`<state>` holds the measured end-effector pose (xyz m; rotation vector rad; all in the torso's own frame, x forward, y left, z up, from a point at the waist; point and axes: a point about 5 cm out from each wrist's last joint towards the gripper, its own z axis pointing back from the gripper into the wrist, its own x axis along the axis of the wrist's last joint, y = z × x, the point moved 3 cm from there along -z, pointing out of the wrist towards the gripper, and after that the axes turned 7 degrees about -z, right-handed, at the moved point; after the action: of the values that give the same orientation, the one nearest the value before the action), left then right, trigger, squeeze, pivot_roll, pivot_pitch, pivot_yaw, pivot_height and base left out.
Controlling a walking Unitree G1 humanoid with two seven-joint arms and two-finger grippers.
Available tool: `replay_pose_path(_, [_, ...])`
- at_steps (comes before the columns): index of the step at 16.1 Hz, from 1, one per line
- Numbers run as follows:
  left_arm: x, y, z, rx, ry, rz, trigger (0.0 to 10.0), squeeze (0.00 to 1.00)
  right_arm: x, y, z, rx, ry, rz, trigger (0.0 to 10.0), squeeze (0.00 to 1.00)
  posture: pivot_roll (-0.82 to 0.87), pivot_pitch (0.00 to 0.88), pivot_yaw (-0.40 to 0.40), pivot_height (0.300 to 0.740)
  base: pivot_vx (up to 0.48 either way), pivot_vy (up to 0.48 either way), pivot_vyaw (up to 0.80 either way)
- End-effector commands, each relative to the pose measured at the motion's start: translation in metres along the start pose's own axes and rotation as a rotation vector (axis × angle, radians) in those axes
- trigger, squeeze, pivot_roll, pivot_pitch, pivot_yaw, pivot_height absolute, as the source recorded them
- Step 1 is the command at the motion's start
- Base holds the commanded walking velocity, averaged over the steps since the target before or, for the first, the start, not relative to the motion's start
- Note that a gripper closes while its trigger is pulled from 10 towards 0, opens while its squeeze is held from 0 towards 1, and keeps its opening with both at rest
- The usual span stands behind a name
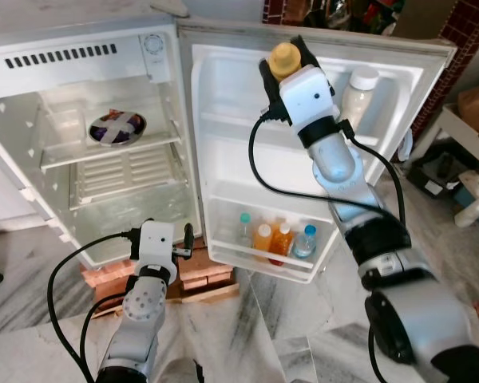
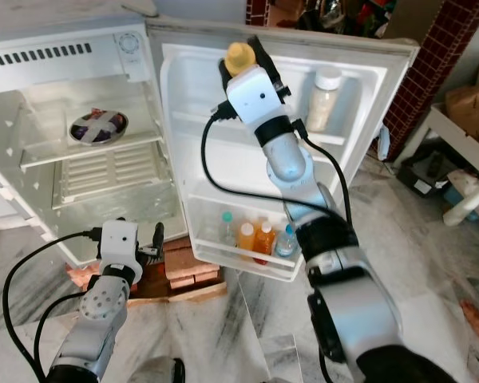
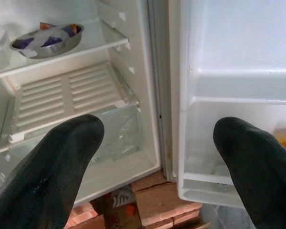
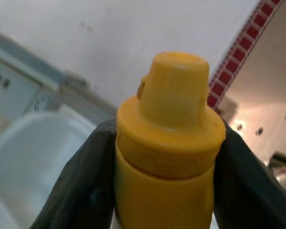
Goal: Restocking fridge
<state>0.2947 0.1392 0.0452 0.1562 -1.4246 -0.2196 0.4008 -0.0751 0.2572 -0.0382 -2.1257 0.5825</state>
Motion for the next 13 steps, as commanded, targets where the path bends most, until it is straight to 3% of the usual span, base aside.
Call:
replay_pose_path(1, [0.000, 0.001, 0.001, 0.006, 0.003, -0.007, 10.0, 0.00, 0.004, 0.002, -0.007, 0.005, -0.003, 0.008, 10.0, 0.00, 0.15, 0.068, -0.022, 0.740, 0.000, 0.000, 0.00])
replay_pose_path(8, [0.000, 0.000, 0.003, 0.001, 0.004, -0.010, 10.0, 0.00, -0.026, 0.034, 0.006, 0.010, 0.089, -0.069, 10.0, 0.00, 0.17, 0.077, -0.020, 0.740, 0.000, 0.000, 0.00])
replay_pose_path(9, [0.001, 0.000, 0.004, 0.001, -0.002, -0.016, 10.0, 0.00, -0.025, 0.037, 0.006, 0.015, 0.081, -0.070, 10.0, 0.00, 0.17, 0.080, -0.023, 0.740, 0.000, 0.000, 0.00])
replay_pose_path(12, [0.003, 0.003, 0.005, 0.014, -0.006, -0.015, 10.0, 0.00, 0.003, 0.033, -0.008, 0.057, -0.083, 0.067, 10.0, 0.00, 0.19, 0.091, -0.030, 0.740, 0.000, 0.000, 0.00])
replay_pose_path(13, [0.002, 0.003, 0.006, 0.015, -0.005, -0.015, 10.0, 0.00, 0.005, 0.033, -0.010, 0.061, -0.094, 0.076, 10.0, 0.00, 0.19, 0.093, -0.031, 0.740, 0.000, 0.000, 0.00])
